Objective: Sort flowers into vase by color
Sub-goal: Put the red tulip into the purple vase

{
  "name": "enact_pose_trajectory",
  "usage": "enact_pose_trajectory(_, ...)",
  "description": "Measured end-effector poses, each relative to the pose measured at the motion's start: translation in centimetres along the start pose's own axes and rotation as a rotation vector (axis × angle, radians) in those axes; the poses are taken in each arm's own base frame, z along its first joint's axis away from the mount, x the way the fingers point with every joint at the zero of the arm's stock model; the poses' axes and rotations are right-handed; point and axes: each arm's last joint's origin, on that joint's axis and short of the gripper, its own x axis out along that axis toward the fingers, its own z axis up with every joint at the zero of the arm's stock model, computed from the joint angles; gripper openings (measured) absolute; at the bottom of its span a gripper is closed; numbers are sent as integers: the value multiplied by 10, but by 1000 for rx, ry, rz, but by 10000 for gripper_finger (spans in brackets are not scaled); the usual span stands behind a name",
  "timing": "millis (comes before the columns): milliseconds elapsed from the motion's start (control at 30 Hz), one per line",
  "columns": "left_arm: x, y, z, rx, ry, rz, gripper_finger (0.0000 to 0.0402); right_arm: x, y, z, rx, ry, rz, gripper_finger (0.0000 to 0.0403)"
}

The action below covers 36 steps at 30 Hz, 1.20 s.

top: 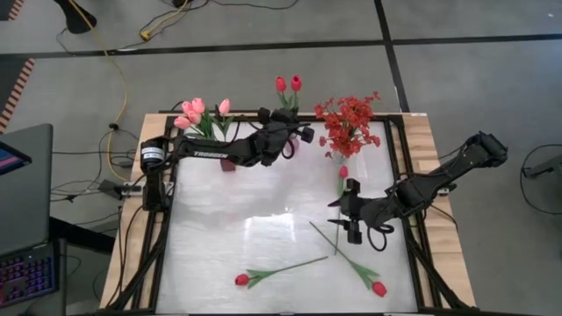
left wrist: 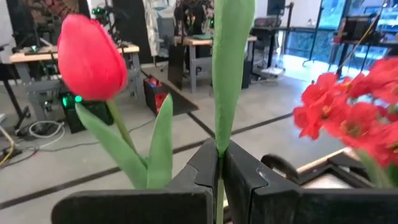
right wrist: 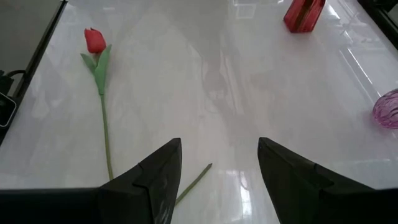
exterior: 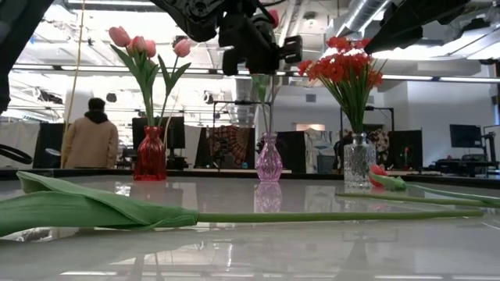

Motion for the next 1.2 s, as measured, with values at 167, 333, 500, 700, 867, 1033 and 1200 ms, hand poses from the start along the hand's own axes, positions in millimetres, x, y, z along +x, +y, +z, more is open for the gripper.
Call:
enact_pose_trajectory(167,2,3,-6,6,45,5,1,0,0,1,3,-6,2,240)
enact_pose_trajectory(333,12,9,-9,-73,88,-59,1,0,1,2,8,-16,5,240)
enact_pose_trajectory(500,19,18,-15,-110,145,-32,1,0,1,2,16,-15,5,240)
enact_pose_trajectory(700,19,21,-20,-96,184,-6,6,0,1,2,16,-15,5,240)
enact_pose_trajectory(867,19,21,-21,-61,184,-3,37,0,1,2,11,-15,5,240)
enact_pose_trajectory(1033,19,21,-21,-47,187,-7,86,0,0,2,11,-15,5,240)
enact_pose_trajectory(1200,15,17,-21,14,190,-36,125,0,0,2,10,-15,5,240)
